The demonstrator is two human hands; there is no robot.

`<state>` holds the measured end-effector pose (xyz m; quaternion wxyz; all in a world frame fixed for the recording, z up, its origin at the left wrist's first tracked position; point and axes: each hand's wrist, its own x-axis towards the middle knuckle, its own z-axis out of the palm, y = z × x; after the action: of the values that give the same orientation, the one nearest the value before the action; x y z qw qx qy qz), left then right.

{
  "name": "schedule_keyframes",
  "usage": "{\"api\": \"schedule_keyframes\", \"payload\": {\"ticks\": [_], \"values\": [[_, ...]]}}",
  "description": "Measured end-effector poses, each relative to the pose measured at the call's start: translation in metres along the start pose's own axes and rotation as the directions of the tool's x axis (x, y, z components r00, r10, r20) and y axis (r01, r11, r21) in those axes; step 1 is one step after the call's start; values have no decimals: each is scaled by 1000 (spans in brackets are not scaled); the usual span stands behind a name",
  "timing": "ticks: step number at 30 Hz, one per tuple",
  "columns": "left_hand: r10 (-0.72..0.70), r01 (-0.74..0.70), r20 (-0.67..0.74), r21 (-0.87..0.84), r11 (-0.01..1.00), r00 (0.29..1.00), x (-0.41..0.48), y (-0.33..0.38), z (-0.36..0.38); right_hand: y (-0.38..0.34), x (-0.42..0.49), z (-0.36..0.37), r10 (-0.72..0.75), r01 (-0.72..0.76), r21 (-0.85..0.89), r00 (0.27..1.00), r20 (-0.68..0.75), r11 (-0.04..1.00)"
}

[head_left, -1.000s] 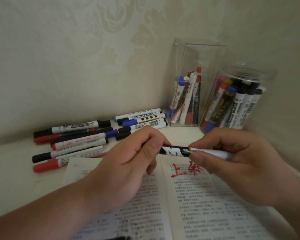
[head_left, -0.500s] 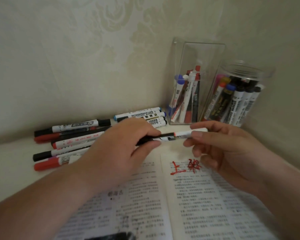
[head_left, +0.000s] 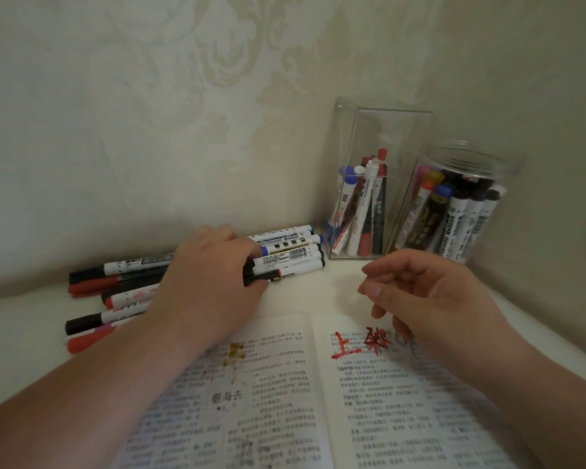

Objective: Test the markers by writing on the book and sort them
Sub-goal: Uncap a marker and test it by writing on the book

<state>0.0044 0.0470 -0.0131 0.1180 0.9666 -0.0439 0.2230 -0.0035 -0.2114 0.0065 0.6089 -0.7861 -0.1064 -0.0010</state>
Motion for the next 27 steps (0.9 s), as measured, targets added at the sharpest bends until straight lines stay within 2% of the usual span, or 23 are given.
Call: {"api": "schedule_keyframes", "payload": {"ticks": [2,5,9,13,15,17,19,21,23,25,27], "values": [[32,-32,-29,-20,999,999,-1,1,0,-1,0,4,-41,41,-13,999,-23,999],[43,-50,-77,-93,994,996,-2,7,0,3,1,4,-126,116,-139,990,-65,983],[119,-134,-76,-241,961,990,-4,22,-18,-7,0,-12,-156,124,-218,979,-135,968],[93,-102,-44,-481,871,995,0,51,-48,-44,-3,-31,-208,156,-206,941,-266,966],[155,-139,-16,-540,830,988,7,69,-55,-69,1,-44,-265,195,-225,900,-346,955],[209,-174,-3,-565,807,978,13,86,-56,-91,14,-62,-374,208,-401,837,-399,892],[211,-159,19,-593,789,977,16,93,-50,-109,36,-82,-429,119,-617,818,-383,778],[254,-183,46,-570,801,966,14,94,-39,-125,60,-99,-340,-32,-754,880,-333,656],[293,-207,87,-518,830,952,10,87,-29,-140,80,-109,-180,-119,-814,947,-264,568],[299,-197,133,-497,845,945,5,78,-22,-151,94,-108,-51,-140,-884,982,-181,446],[321,-234,120,-461,856,939,4,69,-17,-154,107,-104,64,-146,-929,989,-132,341]]}}
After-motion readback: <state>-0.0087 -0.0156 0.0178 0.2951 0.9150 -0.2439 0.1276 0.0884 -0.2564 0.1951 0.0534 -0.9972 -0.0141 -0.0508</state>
